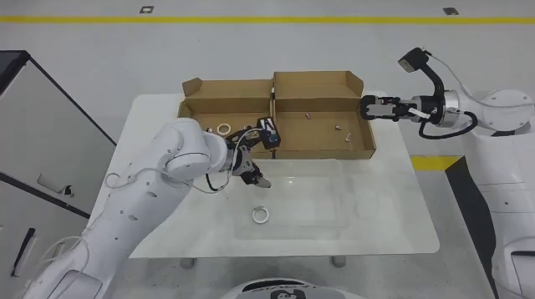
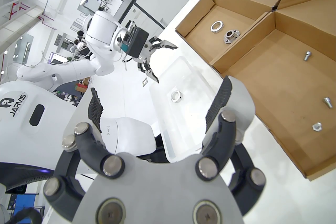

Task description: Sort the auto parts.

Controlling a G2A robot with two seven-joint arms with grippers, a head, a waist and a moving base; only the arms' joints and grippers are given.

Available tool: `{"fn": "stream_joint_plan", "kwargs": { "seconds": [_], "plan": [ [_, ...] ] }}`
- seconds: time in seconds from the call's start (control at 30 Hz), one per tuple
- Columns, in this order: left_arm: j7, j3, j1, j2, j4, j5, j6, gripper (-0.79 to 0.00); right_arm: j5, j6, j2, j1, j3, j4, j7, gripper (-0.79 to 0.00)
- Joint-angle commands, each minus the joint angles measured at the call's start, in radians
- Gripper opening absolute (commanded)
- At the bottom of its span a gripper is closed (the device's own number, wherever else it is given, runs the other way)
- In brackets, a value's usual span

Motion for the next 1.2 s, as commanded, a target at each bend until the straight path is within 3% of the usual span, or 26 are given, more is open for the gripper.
{"fn": "stream_joint_plan", "kwargs": {
  "seconds": [0.0,0.4,0.5,0.73,0.97,1.17],
  "plan": [
    [-0.006,0.023,-0.015,0.01,-0.004,-0.03,0.006,0.0,0.0,0.0,0.0,0.0,0.0,0.0,0.0,0.0],
    [-0.015,0.036,-0.008,0.011,-0.013,-0.026,0.015,0.0,0.0,0.0,0.0,0.0,0.0,0.0,0.0,0.0],
    [-0.07,0.104,-0.034,0.012,-0.035,-0.069,0.07,0.0,0.0,0.0,0.0,0.0,0.0,0.0,0.0,0.0],
    [-0.157,0.319,-0.2,0.004,-0.014,-0.162,0.157,0.0,0.0,0.0,0.0,0.0,0.0,0.0,0.0,0.0],
    [-0.171,0.492,-0.331,-0.015,0.1,-0.209,0.171,0.0,0.0,0.0,0.0,0.0,0.0,0.0,0.0,0.0],
    [-0.14,0.579,-0.396,-0.034,0.164,-0.198,0.141,0.0,0.0,0.0,0.0,0.0,0.0,0.0,0.0,0.0]
  ]
}}
